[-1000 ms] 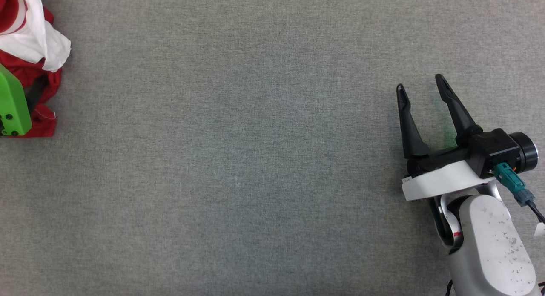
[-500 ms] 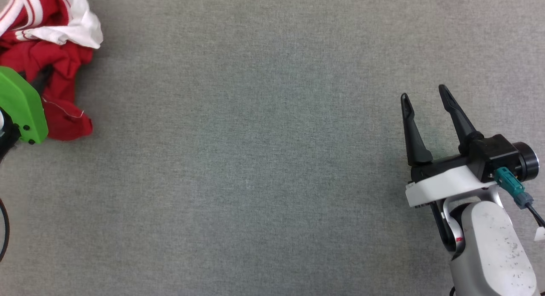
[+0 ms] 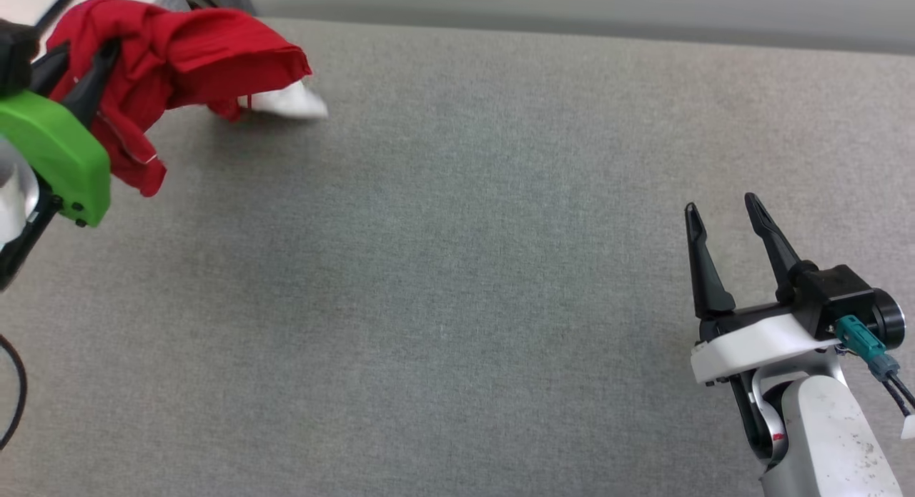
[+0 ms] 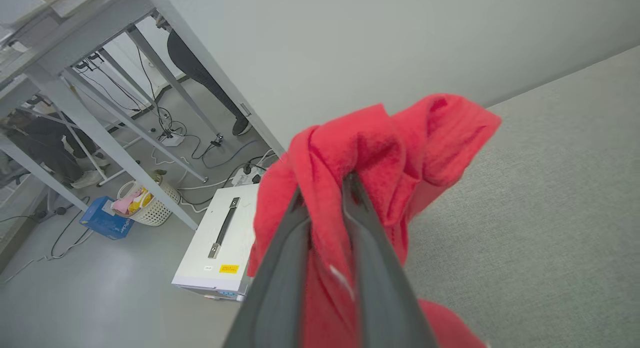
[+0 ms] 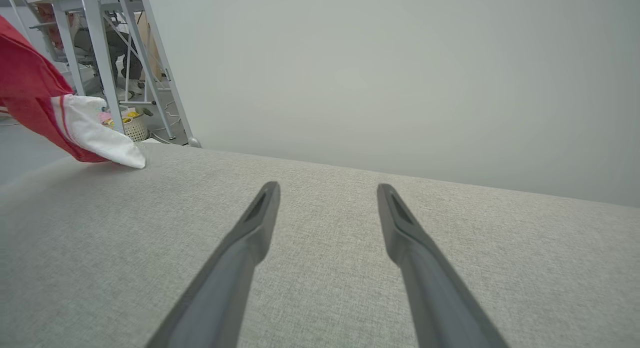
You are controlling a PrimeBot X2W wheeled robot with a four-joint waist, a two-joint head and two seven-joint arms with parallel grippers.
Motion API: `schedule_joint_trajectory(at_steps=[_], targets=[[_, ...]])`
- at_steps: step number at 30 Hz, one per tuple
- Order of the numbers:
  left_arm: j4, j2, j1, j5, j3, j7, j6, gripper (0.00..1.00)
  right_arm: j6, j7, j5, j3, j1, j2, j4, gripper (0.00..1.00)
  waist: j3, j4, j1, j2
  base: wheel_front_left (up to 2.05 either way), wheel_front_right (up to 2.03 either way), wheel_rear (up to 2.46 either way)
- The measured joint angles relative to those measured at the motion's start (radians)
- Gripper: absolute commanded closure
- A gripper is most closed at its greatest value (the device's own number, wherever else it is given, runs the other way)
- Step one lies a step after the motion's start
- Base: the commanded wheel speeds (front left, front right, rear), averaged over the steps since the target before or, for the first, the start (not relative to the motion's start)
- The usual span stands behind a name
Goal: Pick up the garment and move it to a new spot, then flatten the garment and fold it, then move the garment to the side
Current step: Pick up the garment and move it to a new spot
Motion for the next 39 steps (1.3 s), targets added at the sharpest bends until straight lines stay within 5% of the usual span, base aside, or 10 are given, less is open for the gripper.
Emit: schedule_joint_trajectory(at_steps=[6, 22, 36, 38, 39], targets=[[-0.074, -0.033, -0.043, 0.052, -0.037, 0.005, 0.01, 1.0, 0.0, 0.0, 0.016, -0.01, 0.02, 0.0, 0.002, 0.0, -0.07, -0.003, -0.0001, 0.0, 0.0, 0.0, 0.0], [0.057, -0.383, -0.172, 0.127, -0.185, -0.094, 0.022, 1.0, 0.0, 0.0, 0.031, -0.033, 0.058, 0.0, 0.004, 0.0, -0.142, -0.161, 0.0, 0.0, 0.0, 0.0, 0.0], [0.296, -0.593, 0.214, 0.119, -0.446, -0.139, 0.023, 1.0, 0.0, 0.0, 0.033, -0.056, 0.063, 0.0, 0.002, 0.0, -0.125, -0.183, 0.0, 0.0, 0.0, 0.0, 0.0], [0.315, -0.61, 0.231, 0.119, -0.461, -0.141, 0.023, 0.0, 0.0, 0.0, 0.031, -0.052, 0.063, 0.0, 0.003, 0.0, -0.129, -0.17, 0.0, 0.0, 0.0, 0.0, 0.0], [0.32, -0.616, 0.232, 0.119, -0.464, -0.146, 0.023, 0.0, 0.0, 0.0, 0.031, -0.052, 0.063, 0.0, 0.004, 0.0, -0.131, -0.165, 0.0, 0.0, 0.0, 0.0, 0.0]])
